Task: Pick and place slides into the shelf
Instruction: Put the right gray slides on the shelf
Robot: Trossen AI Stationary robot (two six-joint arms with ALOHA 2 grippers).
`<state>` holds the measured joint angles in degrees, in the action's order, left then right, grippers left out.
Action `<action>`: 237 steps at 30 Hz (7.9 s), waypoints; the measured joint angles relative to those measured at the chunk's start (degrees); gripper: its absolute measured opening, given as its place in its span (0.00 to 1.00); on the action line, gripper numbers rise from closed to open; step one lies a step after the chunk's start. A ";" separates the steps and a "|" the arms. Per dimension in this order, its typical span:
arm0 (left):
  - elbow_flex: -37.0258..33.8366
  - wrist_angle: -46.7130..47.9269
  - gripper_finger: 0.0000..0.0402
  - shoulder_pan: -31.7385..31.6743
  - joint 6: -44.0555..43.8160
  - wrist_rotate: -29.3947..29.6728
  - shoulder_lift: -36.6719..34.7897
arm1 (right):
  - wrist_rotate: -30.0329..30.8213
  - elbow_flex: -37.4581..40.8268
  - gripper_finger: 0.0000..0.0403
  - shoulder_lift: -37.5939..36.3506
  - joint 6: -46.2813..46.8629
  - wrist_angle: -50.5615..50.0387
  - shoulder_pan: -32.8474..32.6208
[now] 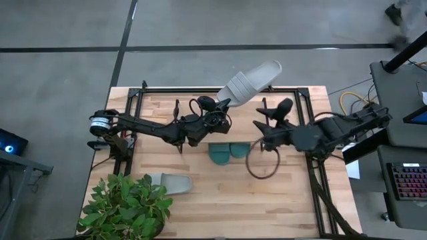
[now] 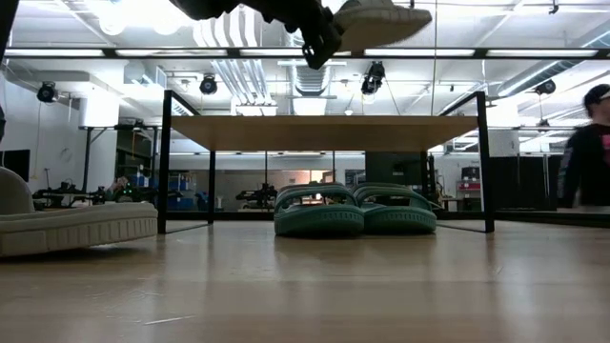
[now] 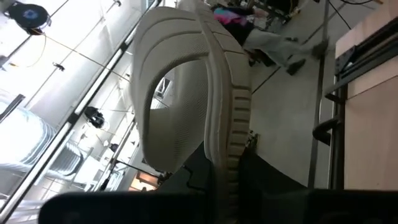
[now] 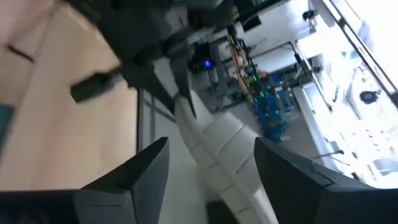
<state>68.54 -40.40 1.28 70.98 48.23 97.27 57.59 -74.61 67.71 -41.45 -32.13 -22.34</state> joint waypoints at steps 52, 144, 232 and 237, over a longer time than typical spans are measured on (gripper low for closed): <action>-0.24 0.07 0.03 0.85 4.93 -0.85 -0.11 | -41.59 -7.14 0.56 -5.05 26.56 -6.76 26.92; -2.57 41.48 0.37 -19.53 -87.79 -67.66 -21.41 | -94.21 -11.06 0.02 5.52 -11.13 -24.23 51.88; -1.80 14.85 0.04 -25.29 -94.40 -62.46 -8.04 | -76.44 -16.33 0.24 -9.86 12.77 -23.04 50.70; -3.85 10.25 0.04 -25.22 -96.22 -56.44 -8.00 | -76.84 -16.23 0.23 -11.63 15.89 -23.92 50.70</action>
<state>64.69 -30.15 -23.94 -25.24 -8.21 89.27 -19.25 -90.84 56.09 -25.56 -56.05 28.36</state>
